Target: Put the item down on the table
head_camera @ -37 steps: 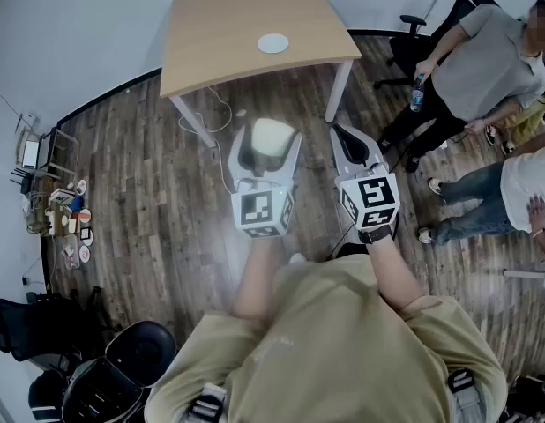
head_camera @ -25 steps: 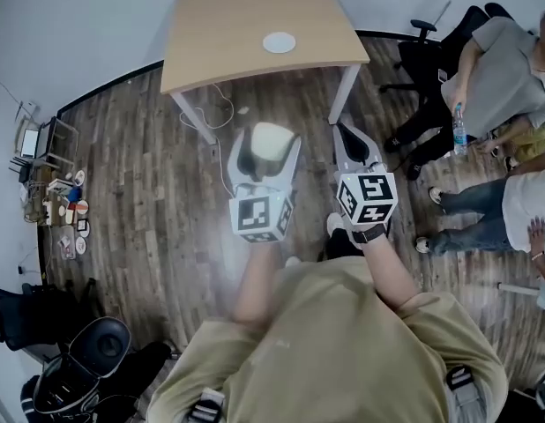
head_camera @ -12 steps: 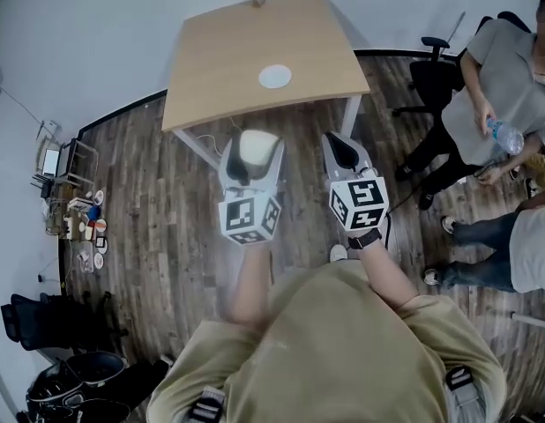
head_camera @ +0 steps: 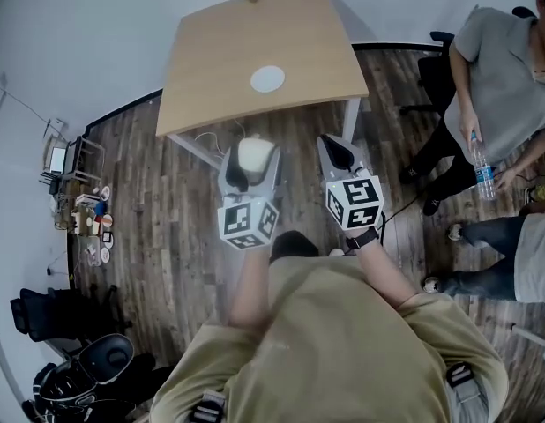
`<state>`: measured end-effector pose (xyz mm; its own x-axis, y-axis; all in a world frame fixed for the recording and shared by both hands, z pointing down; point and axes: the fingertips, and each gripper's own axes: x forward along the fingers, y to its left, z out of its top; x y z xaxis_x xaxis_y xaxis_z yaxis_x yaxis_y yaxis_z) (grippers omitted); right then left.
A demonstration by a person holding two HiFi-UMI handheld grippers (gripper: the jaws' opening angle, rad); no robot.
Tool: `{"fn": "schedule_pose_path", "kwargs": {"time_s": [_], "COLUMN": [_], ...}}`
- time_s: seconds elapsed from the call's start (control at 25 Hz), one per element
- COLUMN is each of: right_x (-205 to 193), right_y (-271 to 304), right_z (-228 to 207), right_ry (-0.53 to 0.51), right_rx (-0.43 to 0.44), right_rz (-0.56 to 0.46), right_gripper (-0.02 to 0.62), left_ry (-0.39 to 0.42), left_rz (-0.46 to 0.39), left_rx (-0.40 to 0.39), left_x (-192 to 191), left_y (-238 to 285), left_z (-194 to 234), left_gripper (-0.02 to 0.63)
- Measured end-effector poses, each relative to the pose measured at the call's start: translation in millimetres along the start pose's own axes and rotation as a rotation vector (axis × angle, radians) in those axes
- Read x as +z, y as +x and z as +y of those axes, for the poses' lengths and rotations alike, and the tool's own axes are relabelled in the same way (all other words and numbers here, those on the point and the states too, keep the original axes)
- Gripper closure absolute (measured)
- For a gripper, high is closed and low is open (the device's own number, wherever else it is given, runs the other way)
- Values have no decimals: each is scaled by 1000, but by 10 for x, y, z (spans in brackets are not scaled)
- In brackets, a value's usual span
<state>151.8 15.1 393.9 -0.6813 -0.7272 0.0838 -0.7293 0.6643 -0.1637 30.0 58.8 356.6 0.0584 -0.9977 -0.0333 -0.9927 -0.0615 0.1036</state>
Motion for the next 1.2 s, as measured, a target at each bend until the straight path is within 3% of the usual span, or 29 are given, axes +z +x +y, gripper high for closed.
{"fn": "schedule_pose_path", "kwargs": {"time_s": [0.24, 0.44, 0.8, 1.04, 1.2], "right_x": [-46, -85, 130, 31, -171], "right_y": [531, 1259, 2699, 3460, 3777], "right_z": [-127, -473, -796, -765, -733], "right_ry": [-19, 8, 8, 15, 18], "right_rx": [4, -54, -152, -177, -177], "right_rz": [20, 55, 80, 97, 124], "right_gripper": [591, 591, 591, 591, 591], "left_ry": [-15, -41, -67, -82, -101], "left_rz": [13, 40, 66, 88, 132], "left_rx": [-20, -77, -173, -210, -209], "left_x": [-102, -257, -202, -340, -627], "left_y": [583, 1339, 2714, 3243, 3460], "left_z": [270, 586, 1437, 1986, 2241], "left_gripper": [209, 209, 209, 209, 209]}}
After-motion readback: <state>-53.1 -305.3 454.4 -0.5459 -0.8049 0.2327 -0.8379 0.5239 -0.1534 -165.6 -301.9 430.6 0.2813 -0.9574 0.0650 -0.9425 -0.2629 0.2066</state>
